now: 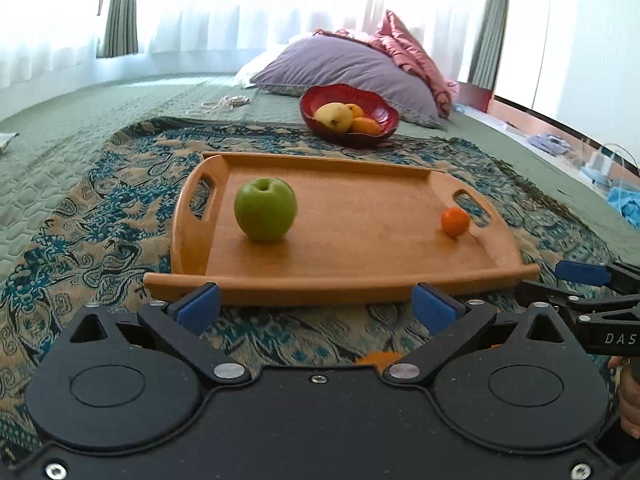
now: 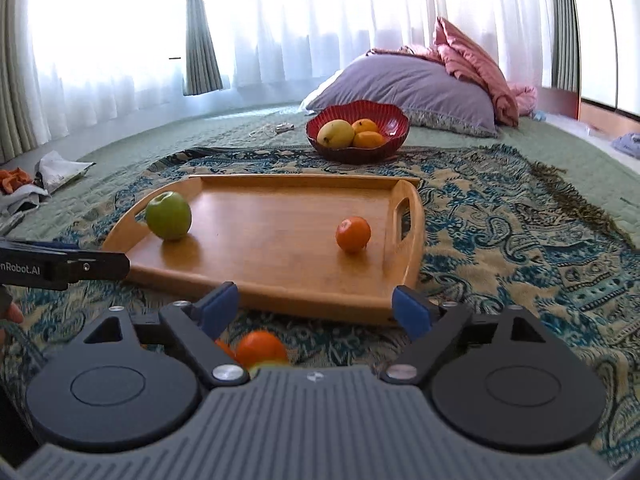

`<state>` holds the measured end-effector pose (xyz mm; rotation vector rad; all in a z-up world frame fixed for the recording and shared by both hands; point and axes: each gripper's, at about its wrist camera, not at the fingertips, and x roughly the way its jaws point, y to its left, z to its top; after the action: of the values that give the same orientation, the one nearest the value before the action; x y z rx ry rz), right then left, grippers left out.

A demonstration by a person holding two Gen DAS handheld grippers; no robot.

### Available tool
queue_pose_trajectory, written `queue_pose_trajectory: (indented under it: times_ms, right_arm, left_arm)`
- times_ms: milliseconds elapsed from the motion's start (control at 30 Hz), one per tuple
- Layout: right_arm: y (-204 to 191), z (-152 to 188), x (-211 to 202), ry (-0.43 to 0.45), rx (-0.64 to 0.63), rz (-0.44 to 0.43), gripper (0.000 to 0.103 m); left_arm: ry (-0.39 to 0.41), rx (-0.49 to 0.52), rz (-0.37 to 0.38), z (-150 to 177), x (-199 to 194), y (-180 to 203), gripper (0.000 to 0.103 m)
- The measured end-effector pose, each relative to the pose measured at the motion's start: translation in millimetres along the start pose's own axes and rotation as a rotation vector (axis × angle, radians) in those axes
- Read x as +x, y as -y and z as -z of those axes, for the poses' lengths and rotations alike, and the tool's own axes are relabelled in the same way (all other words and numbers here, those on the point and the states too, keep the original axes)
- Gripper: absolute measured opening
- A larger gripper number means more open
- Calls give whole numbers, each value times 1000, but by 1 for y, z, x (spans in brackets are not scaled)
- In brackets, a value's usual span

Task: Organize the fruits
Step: 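Move both grippers back toward the remaining fruit beside the tray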

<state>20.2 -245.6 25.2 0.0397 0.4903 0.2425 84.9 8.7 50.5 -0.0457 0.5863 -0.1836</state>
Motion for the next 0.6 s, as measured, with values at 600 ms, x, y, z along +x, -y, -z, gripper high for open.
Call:
queue_pose_trajectory:
  times_ms: [600]
  right_arm:
    - [-26, 55, -28, 81, -84, 72, 103]
  left_arm:
    - [26, 114, 41, 53, -18, 27, 103]
